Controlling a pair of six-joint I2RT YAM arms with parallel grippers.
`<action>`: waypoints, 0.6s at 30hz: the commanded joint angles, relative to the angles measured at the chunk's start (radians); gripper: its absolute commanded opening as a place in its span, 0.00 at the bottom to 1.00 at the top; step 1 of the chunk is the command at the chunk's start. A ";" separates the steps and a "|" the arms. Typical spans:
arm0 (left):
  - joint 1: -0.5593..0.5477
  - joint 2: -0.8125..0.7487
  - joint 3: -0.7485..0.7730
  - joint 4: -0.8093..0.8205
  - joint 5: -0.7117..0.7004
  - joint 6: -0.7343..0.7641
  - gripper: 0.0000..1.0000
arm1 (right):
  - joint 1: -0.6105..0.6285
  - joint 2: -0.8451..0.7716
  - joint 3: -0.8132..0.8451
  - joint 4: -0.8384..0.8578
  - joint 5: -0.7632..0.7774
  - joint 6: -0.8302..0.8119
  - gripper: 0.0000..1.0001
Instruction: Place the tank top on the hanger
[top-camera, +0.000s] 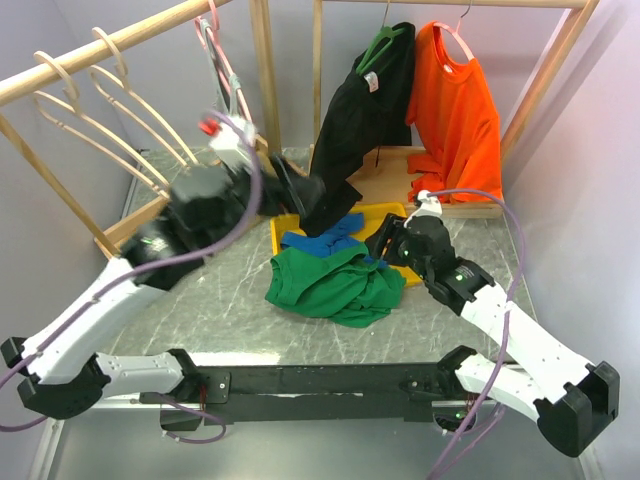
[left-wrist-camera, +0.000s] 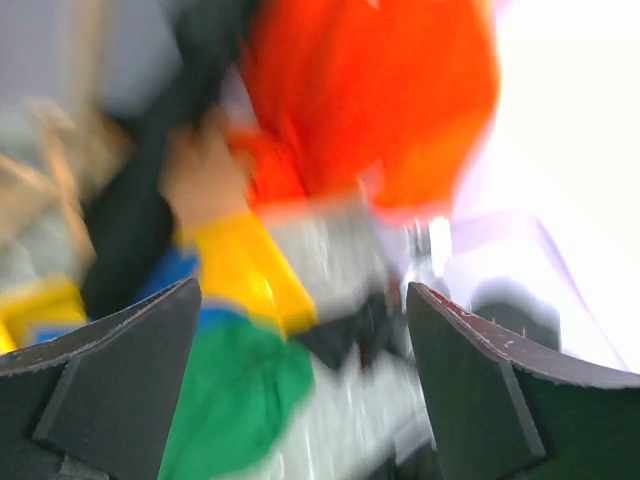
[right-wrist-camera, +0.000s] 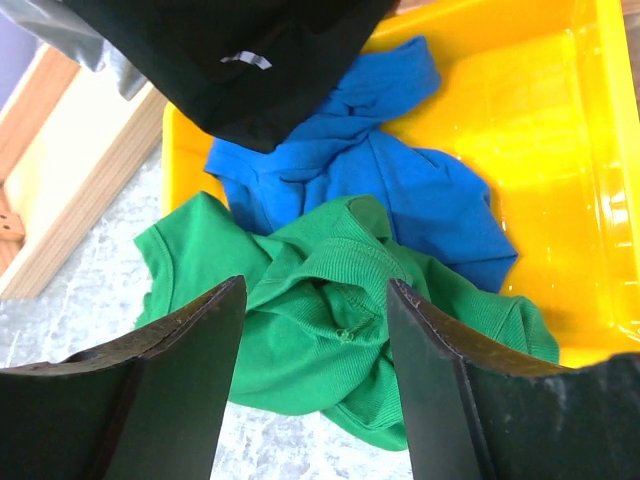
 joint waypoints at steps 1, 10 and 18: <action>0.002 0.084 0.232 -0.150 -0.396 0.099 0.91 | -0.002 -0.041 0.006 0.002 0.002 -0.010 0.66; 0.055 0.253 0.597 -0.324 -0.957 0.234 0.94 | -0.004 -0.070 -0.043 0.002 -0.006 -0.002 0.68; 0.181 0.272 0.642 -0.408 -0.989 0.234 0.92 | -0.002 -0.062 -0.048 0.005 -0.020 -0.005 0.68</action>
